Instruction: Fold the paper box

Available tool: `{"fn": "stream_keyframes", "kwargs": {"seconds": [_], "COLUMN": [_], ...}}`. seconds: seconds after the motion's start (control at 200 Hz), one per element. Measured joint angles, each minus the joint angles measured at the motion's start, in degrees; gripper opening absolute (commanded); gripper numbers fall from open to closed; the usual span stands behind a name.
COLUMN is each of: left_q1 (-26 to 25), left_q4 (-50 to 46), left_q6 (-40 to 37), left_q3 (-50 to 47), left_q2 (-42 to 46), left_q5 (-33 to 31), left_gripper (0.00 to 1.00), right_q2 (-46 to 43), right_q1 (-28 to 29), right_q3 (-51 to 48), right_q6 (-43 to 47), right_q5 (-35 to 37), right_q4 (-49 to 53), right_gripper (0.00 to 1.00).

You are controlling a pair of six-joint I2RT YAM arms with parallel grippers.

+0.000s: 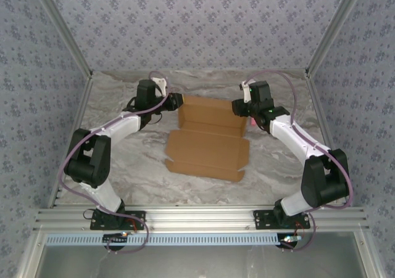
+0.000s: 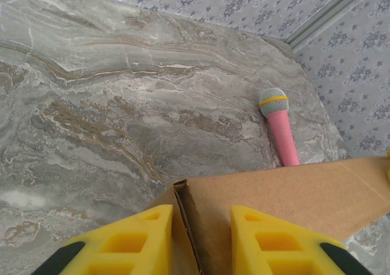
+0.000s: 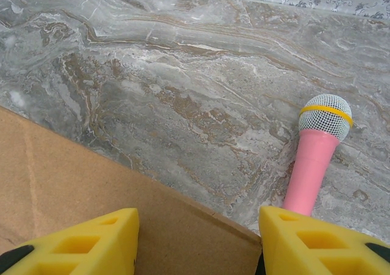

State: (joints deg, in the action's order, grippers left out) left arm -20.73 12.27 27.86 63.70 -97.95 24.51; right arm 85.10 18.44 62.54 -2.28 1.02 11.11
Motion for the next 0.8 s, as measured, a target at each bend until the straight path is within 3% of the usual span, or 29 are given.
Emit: {"fn": "stream_keyframes", "kwargs": {"seconds": [0.215, 0.52, 0.8], "left_q1": [0.26, 0.37, 0.37], "left_q4": [1.6, 0.63, 0.81], "left_q6": [2.49, 3.69, 0.22], "left_q3": [-0.24, -0.17, -2.86], "left_q2": [-0.55, -0.74, 4.26], "left_q5": [0.46, 1.42, 0.74], "left_gripper": [0.24, 0.53, 0.67], "right_q2": [0.0, 0.0, 0.0], "right_q1": [0.0, 0.04, 0.11], "right_q3": [-0.15, -0.15, -0.15], "right_q6": [0.0, 0.02, 0.0], "right_q5": [0.11, 0.17, 0.26], "right_q4": [-0.35, -0.39, -0.39], "right_gripper": [0.54, 0.53, 0.53]}}
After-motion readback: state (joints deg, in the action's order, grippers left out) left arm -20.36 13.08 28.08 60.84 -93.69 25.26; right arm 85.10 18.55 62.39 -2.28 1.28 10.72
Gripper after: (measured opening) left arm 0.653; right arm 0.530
